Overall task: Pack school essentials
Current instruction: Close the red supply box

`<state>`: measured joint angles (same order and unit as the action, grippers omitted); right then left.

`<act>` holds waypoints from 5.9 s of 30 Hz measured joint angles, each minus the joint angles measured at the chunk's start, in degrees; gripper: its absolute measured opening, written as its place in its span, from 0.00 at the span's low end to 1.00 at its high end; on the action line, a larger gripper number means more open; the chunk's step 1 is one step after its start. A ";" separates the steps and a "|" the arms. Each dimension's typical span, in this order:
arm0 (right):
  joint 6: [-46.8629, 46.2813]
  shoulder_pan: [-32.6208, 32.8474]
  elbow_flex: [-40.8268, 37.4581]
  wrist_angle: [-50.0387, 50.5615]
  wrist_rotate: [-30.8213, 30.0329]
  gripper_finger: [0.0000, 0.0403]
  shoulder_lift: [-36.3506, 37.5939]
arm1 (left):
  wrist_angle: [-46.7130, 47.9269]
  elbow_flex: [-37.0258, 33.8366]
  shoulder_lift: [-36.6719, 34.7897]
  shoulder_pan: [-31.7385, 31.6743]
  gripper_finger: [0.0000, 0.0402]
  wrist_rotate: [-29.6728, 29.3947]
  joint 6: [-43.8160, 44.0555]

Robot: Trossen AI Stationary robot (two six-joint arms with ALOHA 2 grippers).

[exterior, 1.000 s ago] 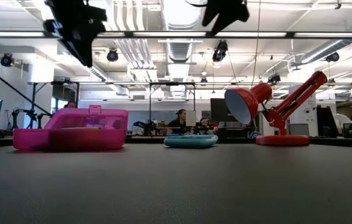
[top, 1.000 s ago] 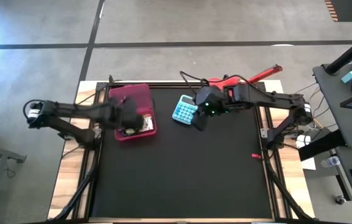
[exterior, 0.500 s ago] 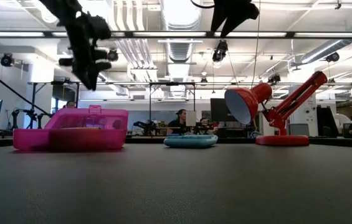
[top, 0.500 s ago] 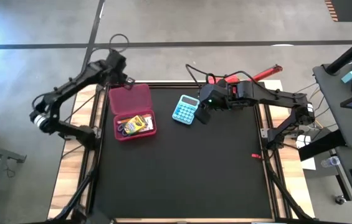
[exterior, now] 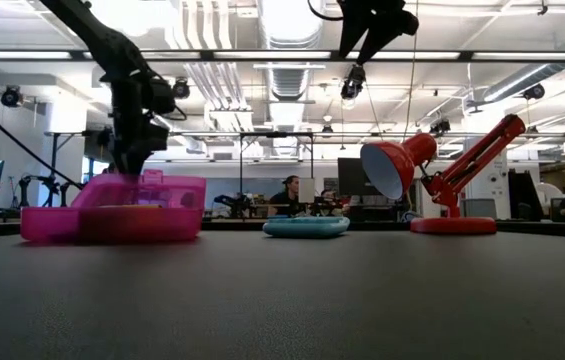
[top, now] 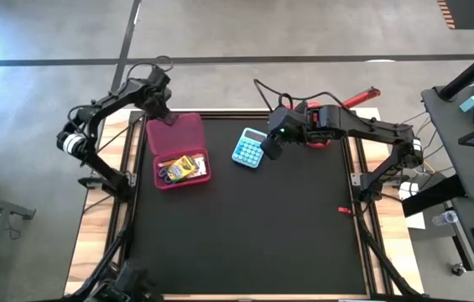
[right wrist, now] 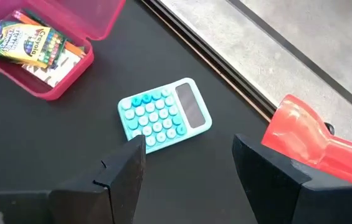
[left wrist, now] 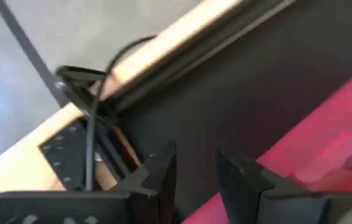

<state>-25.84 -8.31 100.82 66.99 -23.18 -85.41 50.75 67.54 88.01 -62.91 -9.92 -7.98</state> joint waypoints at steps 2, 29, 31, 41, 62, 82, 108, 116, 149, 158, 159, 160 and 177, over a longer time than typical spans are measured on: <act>-0.11 0.01 0.00 0.01 -0.02 0.57 0.00 | 1.08 -0.02 -0.06 0.02 0.23 2.40 0.00; 2.59 4.59 -21.15 -49.28 12.52 0.57 -7.92 | 8.52 -0.41 -16.54 1.14 0.23 4.66 5.51; 0.93 5.09 -23.29 -57.58 15.42 0.57 -10.98 | 7.79 -0.41 -16.21 1.11 0.23 3.38 6.95; -8.62 6.58 -21.86 -71.67 21.96 0.57 -26.99 | 7.18 -0.41 -9.67 1.15 0.23 1.57 13.70; -9.36 6.75 -13.00 -71.21 23.65 0.57 -39.74 | 12.72 0.01 -2.82 1.53 0.23 7.88 7.78; -9.53 4.56 -13.00 -71.79 21.07 0.57 -39.71 | 18.82 -0.52 -12.66 7.26 0.23 17.56 6.75; -0.13 2.37 -12.94 -57.40 21.46 0.57 -31.05 | 9.14 -8.95 -12.39 28.47 0.23 16.97 21.68; 3.53 2.40 -12.94 -57.49 16.54 0.57 -22.67 | 4.45 -14.89 -12.40 29.97 0.23 17.02 24.86; 4.77 2.29 -13.15 -69.24 10.12 0.57 -30.56 | -0.82 -17.33 -12.52 31.54 0.23 17.15 26.90; 8.44 2.40 -13.25 -69.39 6.91 0.57 -33.39 | -1.11 -17.33 -12.52 31.54 0.23 17.19 26.75; 8.38 2.43 -13.25 -69.33 6.94 0.57 -34.01 | -1.21 -17.33 -12.52 31.54 0.23 17.19 26.75; 8.13 2.54 -13.25 -69.21 6.87 0.57 -34.45 | -1.17 -17.33 -12.52 31.54 0.23 17.19 26.75; 7.33 2.55 -13.25 -69.19 6.88 0.57 -35.45 | -1.20 -17.03 -18.38 34.49 0.23 22.23 27.21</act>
<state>-18.51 -5.76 87.57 -2.20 -16.29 -120.86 49.55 50.51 69.63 -28.42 12.31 19.22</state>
